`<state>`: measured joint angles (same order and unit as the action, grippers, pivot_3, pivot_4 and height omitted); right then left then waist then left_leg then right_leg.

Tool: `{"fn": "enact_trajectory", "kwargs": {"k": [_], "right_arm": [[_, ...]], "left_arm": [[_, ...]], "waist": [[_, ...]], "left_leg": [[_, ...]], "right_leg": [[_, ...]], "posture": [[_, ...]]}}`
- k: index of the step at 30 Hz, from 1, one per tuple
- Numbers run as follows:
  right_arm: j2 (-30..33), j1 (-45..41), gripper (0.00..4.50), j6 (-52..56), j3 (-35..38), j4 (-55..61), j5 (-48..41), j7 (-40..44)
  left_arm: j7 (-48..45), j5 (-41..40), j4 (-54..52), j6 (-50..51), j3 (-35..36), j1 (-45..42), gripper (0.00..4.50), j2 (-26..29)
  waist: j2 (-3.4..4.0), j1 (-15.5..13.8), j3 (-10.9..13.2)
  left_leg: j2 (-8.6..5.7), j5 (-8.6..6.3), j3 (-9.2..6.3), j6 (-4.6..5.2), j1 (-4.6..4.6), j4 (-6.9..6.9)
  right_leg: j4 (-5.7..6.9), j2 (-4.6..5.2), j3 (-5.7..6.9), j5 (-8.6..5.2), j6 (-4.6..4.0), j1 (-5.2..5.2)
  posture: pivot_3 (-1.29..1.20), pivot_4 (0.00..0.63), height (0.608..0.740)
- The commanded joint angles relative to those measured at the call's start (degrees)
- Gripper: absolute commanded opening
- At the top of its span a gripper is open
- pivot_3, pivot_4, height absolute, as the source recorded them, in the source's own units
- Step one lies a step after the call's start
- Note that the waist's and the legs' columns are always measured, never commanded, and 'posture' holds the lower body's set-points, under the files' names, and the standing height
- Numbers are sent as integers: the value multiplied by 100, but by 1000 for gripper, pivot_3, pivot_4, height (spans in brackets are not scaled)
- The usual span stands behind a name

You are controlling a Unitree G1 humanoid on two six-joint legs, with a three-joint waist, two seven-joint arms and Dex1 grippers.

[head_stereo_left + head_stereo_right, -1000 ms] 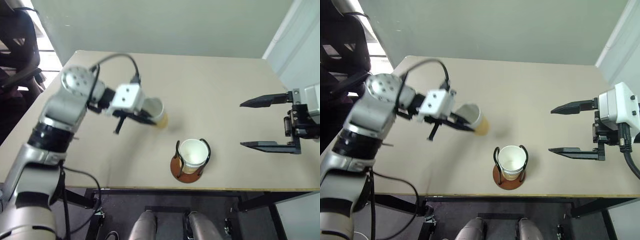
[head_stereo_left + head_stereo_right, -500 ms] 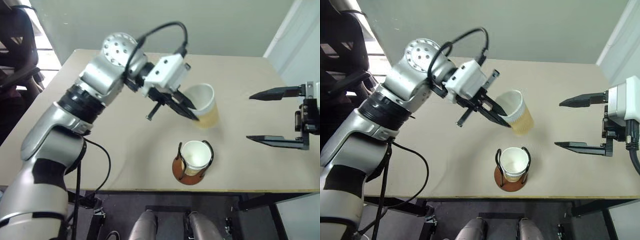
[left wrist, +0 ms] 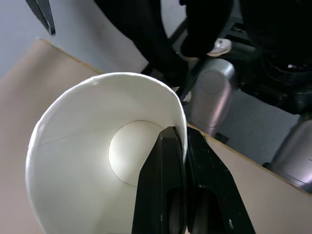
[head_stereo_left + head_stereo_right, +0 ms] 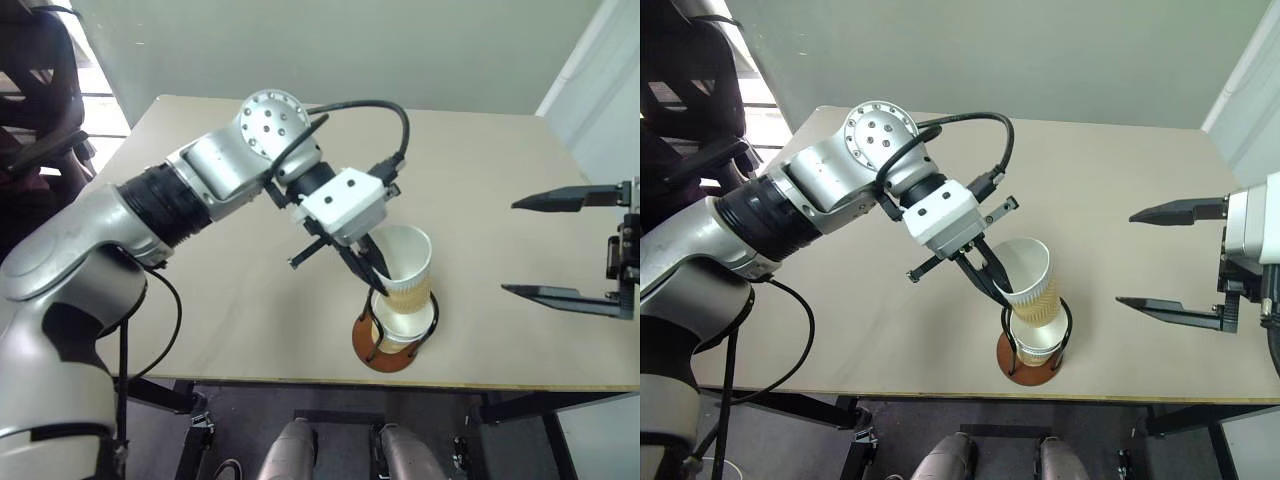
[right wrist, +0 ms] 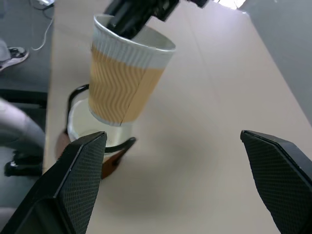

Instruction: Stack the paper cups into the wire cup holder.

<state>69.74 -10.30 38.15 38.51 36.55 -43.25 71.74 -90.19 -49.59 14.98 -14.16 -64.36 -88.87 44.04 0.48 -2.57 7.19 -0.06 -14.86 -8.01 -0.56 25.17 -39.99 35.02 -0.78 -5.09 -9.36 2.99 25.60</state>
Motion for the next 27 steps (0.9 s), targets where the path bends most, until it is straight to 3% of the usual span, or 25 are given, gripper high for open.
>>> {"fn": "enact_trajectory", "kwargs": {"k": [1,15,26,27], "right_arm": [[99,150,4500,248,688,219,-157,94],[20,576,4500,802,1419,712,-380,-200],[65,643,4500,797,1405,692,-399,-286],[69,640,4500,790,1397,688,-400,-291]], "left_arm": [[-231,-190,25,-253,-91,-278,38,-48],[-231,-147,439,-804,-677,-337,38,-304],[-231,-106,531,-814,-637,-286,38,-419],[-231,-95,555,-797,-629,-287,221,-435]], "waist": [[0,-4,0],[0,-5,1],[-1,-6,1],[-1,-6,1]], "left_leg": [[-2,-1,0,1,3,-5],[-9,-4,29,8,-1,-14],[-11,-13,42,24,-1,-15],[-12,-14,42,24,-1,-17]], "right_leg": [[-2,3,-1,-4,-6,-1],[-1,5,-32,-22,-22,-4],[-3,6,-45,-27,-11,-4],[-3,6,-46,-27,-10,-3]], "posture": [[0,150,740],[0,150,740],[0,150,740],[0,150,740]]}}
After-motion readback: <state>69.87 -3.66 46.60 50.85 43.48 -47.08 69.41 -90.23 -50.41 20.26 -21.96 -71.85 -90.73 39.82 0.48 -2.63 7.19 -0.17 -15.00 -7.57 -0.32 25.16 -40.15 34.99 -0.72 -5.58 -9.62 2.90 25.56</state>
